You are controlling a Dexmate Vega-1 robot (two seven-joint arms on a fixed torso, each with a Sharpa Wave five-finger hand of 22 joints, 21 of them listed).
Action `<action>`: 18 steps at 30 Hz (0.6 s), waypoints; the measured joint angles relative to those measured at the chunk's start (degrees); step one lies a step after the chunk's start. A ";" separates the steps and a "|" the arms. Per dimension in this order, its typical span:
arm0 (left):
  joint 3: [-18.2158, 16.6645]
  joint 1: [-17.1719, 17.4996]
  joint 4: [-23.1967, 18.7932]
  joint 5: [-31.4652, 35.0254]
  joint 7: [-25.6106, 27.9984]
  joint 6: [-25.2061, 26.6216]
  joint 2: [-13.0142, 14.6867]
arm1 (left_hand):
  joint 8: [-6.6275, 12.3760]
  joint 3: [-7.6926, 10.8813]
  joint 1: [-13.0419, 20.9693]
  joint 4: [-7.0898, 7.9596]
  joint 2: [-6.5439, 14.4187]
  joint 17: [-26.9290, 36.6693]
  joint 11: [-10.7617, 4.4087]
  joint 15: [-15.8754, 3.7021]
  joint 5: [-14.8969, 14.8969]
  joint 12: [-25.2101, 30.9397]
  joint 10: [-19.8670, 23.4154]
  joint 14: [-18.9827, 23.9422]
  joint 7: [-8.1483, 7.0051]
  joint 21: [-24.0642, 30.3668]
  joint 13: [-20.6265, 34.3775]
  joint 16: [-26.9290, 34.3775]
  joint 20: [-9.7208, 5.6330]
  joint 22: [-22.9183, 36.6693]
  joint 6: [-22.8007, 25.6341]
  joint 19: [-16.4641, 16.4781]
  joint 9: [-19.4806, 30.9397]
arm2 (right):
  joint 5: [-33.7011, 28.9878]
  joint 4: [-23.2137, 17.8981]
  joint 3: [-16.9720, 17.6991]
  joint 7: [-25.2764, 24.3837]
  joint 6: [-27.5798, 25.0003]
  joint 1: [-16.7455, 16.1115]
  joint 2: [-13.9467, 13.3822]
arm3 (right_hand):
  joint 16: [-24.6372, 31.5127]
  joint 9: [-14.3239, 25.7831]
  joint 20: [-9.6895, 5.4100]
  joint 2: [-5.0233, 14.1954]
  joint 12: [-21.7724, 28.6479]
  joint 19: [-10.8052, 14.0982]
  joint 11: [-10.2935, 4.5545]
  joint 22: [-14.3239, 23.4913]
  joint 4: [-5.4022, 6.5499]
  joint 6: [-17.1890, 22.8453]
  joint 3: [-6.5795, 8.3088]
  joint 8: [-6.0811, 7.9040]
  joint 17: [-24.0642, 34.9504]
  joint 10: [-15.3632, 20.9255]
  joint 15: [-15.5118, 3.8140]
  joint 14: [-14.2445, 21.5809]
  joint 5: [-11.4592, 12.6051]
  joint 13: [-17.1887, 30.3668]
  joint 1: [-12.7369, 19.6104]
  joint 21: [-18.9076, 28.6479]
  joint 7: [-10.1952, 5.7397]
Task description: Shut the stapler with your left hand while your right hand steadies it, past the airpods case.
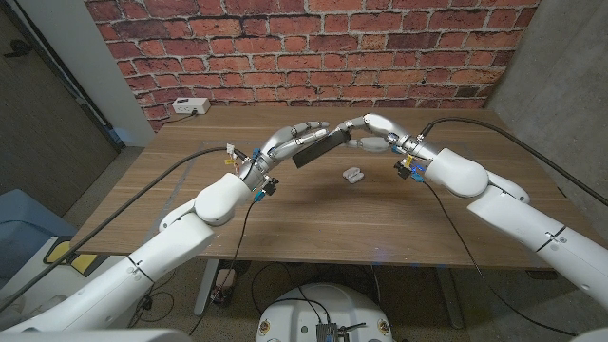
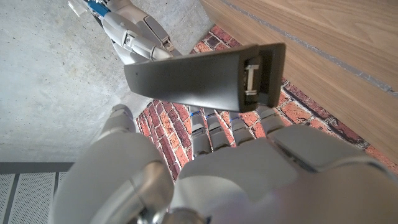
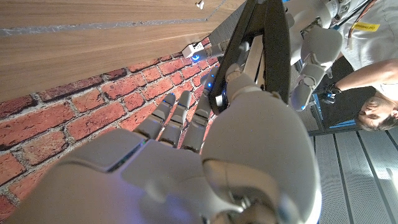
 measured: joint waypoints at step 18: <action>-0.16 -0.15 -1.20 -0.89 0.16 2.89 0.88 | 0.44 0.25 -0.09 -0.24 0.68 -0.08 -2.13 -0.54 0.00 2.91 5.69 0.55 0.48 0.00 0.27 1.15 0.00 0.00 1.21 0.01 -0.01 | 0.97 0.60 0.20 0.81 0.74 0.24 -0.14 | 0.00 0.84 0.00 0.19 0.26 0.00 0.20 0.00 0.03 0.14 0.50 0.63 -0.01 0.20 0.01 0.01 -0.23 0.89 0.20 -0.46 0.32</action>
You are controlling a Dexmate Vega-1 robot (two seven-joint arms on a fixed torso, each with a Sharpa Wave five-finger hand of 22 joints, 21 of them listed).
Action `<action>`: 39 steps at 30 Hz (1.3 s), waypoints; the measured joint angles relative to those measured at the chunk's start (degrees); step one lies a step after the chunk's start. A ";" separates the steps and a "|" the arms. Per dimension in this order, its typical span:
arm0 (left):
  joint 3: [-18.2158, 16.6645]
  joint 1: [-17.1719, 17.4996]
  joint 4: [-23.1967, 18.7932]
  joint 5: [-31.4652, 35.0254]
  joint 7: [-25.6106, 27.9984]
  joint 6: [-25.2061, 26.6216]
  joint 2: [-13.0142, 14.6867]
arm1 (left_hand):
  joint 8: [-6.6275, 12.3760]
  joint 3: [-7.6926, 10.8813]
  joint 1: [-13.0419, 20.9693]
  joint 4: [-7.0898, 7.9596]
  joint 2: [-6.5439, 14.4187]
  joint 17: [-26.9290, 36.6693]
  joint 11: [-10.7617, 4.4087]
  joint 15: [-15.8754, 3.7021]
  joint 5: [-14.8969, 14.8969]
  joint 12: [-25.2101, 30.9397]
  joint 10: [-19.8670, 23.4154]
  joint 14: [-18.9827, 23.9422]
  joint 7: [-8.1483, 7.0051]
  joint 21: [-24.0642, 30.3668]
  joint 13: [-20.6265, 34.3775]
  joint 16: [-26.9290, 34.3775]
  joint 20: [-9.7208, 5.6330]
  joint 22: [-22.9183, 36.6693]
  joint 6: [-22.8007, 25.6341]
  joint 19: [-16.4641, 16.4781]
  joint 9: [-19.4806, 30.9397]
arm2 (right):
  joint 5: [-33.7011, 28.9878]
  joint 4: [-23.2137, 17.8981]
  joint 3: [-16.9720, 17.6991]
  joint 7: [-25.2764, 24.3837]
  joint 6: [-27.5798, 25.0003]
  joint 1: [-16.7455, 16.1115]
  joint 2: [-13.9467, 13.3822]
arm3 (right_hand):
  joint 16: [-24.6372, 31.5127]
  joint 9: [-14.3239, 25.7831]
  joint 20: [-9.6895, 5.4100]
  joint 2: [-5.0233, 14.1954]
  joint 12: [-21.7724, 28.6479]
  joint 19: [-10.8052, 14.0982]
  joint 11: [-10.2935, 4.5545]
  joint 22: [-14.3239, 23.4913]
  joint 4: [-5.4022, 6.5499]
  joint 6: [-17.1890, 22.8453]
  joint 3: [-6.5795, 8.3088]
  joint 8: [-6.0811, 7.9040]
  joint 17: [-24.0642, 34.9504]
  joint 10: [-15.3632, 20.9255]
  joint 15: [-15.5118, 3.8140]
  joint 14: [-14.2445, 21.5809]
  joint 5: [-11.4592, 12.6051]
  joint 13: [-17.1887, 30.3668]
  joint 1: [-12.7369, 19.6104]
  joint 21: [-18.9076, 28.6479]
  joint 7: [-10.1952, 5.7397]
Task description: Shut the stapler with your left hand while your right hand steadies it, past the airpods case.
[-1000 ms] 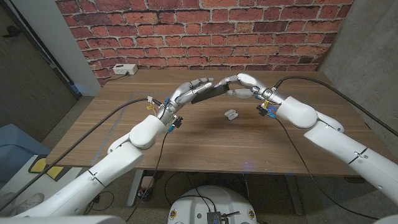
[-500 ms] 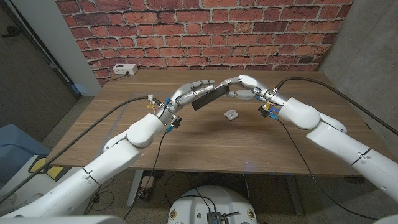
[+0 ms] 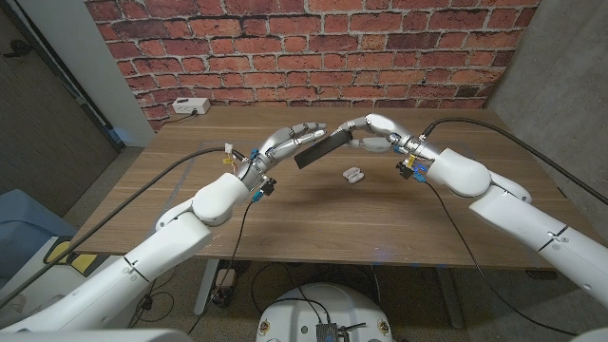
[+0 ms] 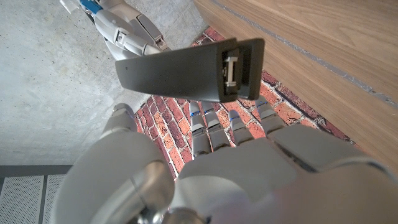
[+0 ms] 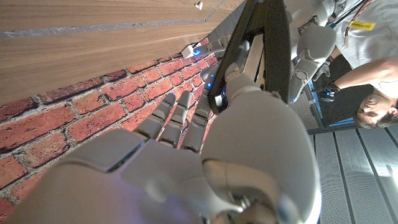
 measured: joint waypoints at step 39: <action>1.93 -2.25 2.19 -0.64 -3.63 -1.48 0.92 | 0.00 -1.42 -0.81 -0.92 -2.22 -0.04 -0.53 0.35 0.22 -0.14 -0.37 -0.68 -0.40 -0.48 0.53 0.00 0.11 0.01 -0.83 -0.51 -0.01 | -0.29 0.62 -0.98 0.70 -0.52 1.22 0.53 | 0.22 0.25 0.00 -0.03 -0.55 0.00 -0.21 0.00 0.19 -0.01 0.18 -0.08 -0.01 -0.22 0.00 0.01 -0.21 0.97 -0.01 -0.44 -0.02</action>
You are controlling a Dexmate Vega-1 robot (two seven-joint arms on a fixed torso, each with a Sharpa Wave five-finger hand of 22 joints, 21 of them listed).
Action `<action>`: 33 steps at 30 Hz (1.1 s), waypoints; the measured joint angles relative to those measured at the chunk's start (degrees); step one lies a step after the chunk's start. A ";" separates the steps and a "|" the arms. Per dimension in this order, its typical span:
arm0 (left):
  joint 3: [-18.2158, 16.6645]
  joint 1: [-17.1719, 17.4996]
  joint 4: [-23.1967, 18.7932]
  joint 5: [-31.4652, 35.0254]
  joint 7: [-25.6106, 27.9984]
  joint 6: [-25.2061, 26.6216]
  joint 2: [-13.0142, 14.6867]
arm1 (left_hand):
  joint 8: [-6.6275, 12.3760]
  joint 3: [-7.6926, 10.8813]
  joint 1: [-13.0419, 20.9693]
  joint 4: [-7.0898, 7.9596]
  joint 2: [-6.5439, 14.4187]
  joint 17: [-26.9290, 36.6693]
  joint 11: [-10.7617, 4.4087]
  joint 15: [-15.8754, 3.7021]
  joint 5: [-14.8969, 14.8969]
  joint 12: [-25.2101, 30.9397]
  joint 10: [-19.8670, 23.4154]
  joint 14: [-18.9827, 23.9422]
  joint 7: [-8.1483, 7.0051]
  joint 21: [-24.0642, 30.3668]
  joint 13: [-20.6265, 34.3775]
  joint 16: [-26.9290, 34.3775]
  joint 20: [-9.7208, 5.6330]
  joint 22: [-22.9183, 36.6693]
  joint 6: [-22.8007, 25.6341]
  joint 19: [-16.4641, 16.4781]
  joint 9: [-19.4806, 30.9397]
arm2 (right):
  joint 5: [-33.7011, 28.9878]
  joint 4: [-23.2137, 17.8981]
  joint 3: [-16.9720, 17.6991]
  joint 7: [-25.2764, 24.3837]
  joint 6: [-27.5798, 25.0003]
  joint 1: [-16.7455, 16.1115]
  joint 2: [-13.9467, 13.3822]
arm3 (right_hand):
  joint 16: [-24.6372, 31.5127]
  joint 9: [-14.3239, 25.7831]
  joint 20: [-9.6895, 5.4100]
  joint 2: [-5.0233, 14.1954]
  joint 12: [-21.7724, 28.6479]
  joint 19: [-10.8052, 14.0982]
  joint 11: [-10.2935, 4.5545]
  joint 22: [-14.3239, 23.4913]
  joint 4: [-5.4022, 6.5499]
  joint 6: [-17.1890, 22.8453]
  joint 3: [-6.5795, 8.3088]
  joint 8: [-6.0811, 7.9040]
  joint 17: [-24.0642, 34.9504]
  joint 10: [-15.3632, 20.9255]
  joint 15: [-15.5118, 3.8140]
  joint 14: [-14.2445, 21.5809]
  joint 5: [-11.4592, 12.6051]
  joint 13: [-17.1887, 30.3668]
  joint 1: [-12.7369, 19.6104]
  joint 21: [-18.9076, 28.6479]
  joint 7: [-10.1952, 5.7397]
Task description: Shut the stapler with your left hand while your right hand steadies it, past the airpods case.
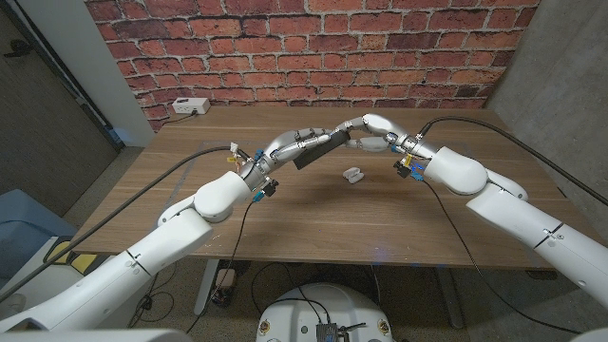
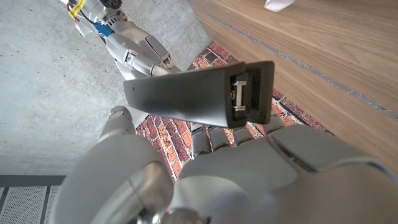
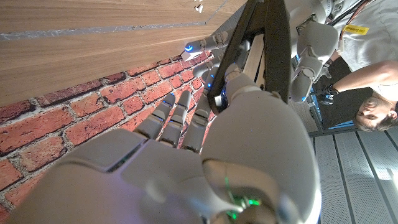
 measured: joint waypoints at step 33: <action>2.31 -2.99 -2.52 2.80 -1.54 6.51 1.43 | 1.58 -2.53 -1.11 0.33 -2.45 0.14 1.54 1.59 1.51 0.02 -1.71 -3.73 2.27 -0.85 1.61 0.00 0.00 -0.30 -0.79 -2.65 2.14 | -0.30 0.14 0.72 -0.57 1.14 -0.37 -0.26 | 0.00 0.14 0.00 -0.36 -0.60 0.00 0.01 0.00 0.11 -0.01 0.11 -0.01 0.00 0.01 0.00 0.00 0.07 0.11 -0.58 0.00 -0.01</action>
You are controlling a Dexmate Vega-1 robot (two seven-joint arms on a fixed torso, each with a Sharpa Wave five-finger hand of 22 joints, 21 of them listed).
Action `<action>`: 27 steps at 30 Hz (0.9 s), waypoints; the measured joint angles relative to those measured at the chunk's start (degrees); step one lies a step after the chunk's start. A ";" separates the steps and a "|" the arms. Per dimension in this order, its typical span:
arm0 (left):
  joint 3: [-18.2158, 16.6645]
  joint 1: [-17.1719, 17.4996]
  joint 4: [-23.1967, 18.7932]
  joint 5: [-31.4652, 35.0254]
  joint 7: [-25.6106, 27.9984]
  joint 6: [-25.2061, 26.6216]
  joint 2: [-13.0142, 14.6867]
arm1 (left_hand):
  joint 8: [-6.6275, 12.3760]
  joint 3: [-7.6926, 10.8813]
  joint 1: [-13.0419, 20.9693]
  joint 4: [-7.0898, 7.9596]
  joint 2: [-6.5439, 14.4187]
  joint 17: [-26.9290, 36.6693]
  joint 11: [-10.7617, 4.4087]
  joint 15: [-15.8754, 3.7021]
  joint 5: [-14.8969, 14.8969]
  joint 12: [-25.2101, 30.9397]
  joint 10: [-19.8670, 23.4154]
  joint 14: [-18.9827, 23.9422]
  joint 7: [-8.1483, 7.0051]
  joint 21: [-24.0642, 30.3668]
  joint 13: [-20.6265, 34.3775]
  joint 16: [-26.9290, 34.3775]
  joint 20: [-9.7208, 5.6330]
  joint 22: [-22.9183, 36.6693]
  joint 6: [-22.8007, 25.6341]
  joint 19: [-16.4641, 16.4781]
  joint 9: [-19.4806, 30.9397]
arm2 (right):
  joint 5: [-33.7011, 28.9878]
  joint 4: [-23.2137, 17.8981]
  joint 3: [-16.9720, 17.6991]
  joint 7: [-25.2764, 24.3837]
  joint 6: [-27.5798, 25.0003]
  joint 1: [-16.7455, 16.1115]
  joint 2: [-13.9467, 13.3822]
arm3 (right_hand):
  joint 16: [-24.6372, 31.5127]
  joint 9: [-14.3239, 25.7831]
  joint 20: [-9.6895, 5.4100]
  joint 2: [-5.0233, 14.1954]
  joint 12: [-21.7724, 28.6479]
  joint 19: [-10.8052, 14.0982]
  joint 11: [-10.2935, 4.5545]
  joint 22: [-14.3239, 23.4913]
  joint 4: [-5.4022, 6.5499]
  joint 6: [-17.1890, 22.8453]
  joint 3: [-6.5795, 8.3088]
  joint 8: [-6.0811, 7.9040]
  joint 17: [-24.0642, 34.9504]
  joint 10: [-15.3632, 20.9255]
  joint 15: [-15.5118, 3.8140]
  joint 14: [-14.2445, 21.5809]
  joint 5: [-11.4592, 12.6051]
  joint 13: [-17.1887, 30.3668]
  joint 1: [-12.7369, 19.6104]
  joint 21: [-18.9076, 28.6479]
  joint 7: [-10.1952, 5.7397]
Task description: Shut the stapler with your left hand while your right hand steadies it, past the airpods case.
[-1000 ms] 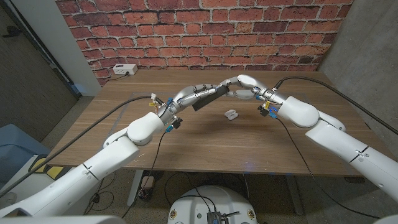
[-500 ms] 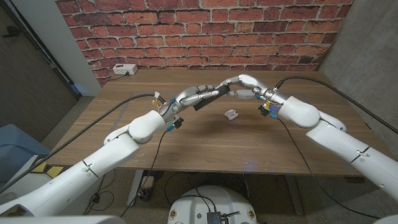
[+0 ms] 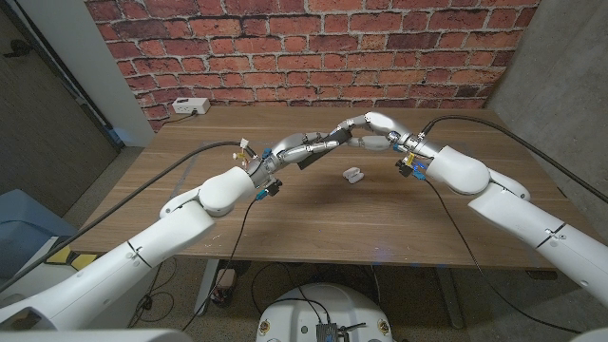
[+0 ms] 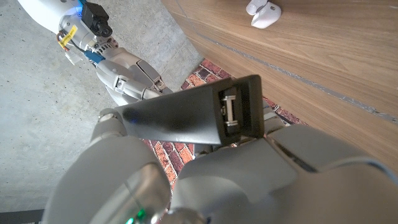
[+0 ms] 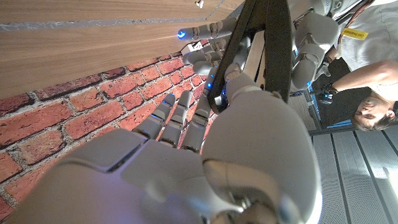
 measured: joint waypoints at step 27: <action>-0.77 2.22 1.99 -1.45 2.72 -3.80 -2.24 | 7.58 5.31 8.96 -1.26 7.17 -0.42 -6.01 -5.60 -0.90 5.78 15.69 8.93 -4.19 0.73 3.13 2.68 -1.02 0.01 13.60 3.50 3.89 | -0.72 -1.37 -0.31 -0.10 -1.25 -0.09 0.01 | 0.00 -0.20 0.33 0.00 -0.66 -0.33 0.00 0.00 -0.13 -0.10 0.36 -0.17 0.00 0.00 0.00 0.00 -0.07 0.51 0.00 0.00 -0.11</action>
